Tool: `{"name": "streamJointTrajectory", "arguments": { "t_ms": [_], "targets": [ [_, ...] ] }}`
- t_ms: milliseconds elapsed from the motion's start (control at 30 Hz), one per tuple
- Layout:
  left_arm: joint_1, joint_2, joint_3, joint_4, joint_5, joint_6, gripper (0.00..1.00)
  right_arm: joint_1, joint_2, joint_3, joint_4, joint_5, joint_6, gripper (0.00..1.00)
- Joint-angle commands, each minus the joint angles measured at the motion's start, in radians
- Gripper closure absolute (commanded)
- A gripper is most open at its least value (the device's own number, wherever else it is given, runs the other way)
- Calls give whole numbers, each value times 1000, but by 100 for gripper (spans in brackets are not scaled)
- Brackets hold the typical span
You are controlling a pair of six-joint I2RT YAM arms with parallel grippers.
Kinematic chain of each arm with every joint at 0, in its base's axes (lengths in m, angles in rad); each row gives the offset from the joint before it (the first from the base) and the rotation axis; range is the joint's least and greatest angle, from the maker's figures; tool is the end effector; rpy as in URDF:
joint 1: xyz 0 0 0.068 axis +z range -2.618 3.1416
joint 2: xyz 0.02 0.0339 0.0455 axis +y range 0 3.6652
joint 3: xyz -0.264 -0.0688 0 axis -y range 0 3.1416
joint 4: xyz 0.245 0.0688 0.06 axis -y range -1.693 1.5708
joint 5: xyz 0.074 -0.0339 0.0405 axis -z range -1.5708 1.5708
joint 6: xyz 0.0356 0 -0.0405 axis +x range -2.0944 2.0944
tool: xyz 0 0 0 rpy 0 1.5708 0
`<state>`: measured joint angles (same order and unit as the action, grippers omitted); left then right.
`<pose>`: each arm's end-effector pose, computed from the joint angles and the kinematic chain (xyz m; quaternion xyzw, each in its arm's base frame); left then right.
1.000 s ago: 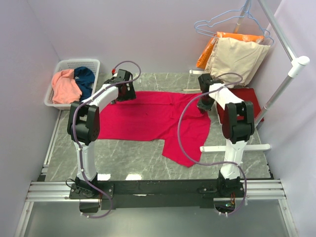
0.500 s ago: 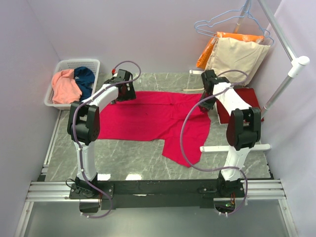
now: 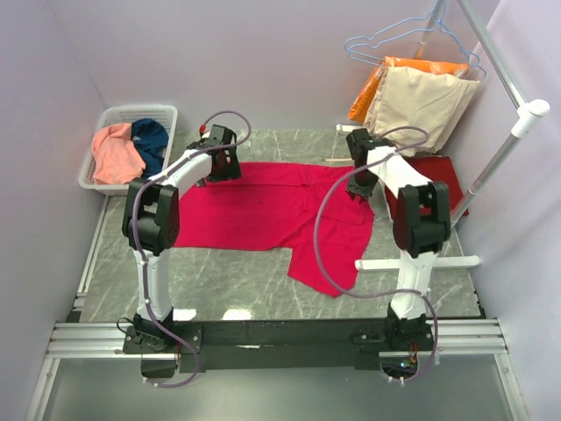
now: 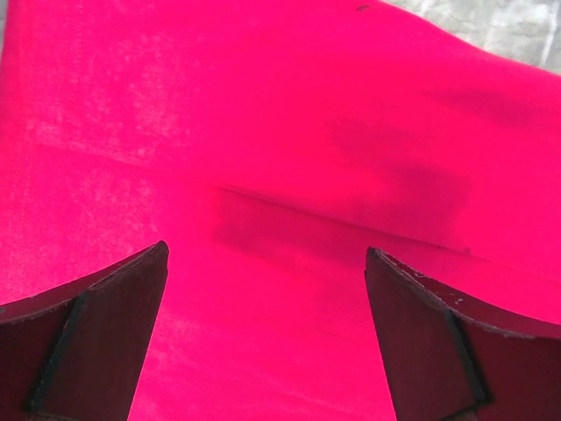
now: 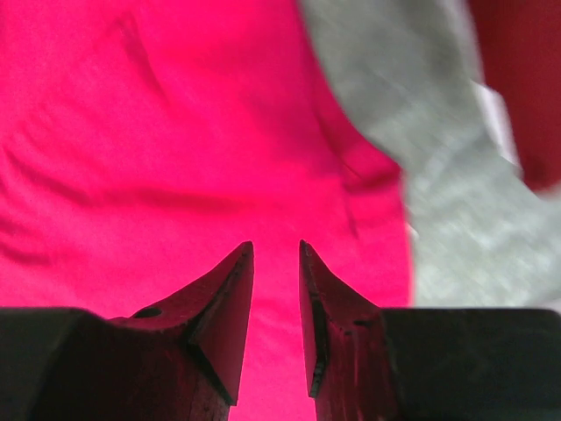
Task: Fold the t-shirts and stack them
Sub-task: Fold the tshirt
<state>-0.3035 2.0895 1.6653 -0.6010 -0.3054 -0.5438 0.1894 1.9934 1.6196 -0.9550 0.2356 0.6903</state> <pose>0.4373 -0.1257 0.2043 -0.1548 0.9400 0.0241 0.3030 0.3986 0.0680 0.2152 0.2581 0.9515 -0.0545 0.1581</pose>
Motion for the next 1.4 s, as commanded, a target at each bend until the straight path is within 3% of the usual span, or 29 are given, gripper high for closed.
{"name": "streamJointTrajectory", "arguments": {
  "t_ms": [0,233,533,900,1200,1300,1367],
  "targets": [
    [-2,27,66,-37,-55,-33,1,10,113,118,21,-53,-11,65],
    [3,151,174,-163,-77,-90,1,27,215,209,-51,-81,-29,65],
    [46,308,347,-359,-159,-182,1,5,358,371,-204,-4,0,71],
    [90,382,517,-356,-112,-127,1,-39,499,628,-278,-42,-18,73],
    [95,324,475,-260,-46,-58,1,-51,434,628,-206,-24,-77,74],
    [95,221,388,-197,-17,-35,1,-50,324,573,-148,20,-87,73],
    [95,109,331,-117,-2,-21,1,-50,253,514,-99,39,-94,66]
  ]
}}
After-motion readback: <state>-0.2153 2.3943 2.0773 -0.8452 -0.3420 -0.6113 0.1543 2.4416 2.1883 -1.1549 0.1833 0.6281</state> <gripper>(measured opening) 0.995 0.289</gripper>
